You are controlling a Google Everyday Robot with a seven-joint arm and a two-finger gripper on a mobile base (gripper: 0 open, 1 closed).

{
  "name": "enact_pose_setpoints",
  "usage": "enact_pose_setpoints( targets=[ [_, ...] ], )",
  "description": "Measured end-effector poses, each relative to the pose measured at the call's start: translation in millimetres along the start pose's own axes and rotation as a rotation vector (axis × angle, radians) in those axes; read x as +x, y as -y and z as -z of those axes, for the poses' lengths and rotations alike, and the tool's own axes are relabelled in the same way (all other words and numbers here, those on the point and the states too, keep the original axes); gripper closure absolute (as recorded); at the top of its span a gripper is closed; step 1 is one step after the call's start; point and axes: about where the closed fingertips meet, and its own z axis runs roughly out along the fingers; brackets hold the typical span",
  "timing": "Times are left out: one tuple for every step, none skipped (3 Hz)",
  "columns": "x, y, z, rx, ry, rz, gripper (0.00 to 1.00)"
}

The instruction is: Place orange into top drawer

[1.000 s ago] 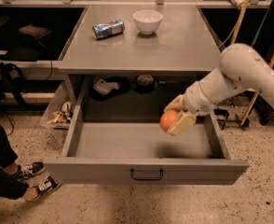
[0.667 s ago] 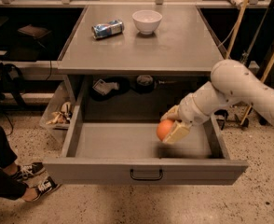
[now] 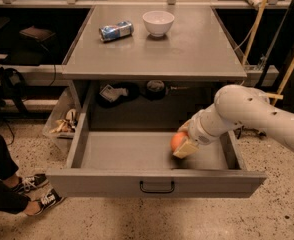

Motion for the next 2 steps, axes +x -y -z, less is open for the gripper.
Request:
enact_pose_setpoints(
  targets=[
    [-2.5,5.1,-3.5,0.027,0.012,-0.041,0.82],
    [-2.4,4.8,-3.5,0.026,0.012,-0.039,0.58]
  ],
)
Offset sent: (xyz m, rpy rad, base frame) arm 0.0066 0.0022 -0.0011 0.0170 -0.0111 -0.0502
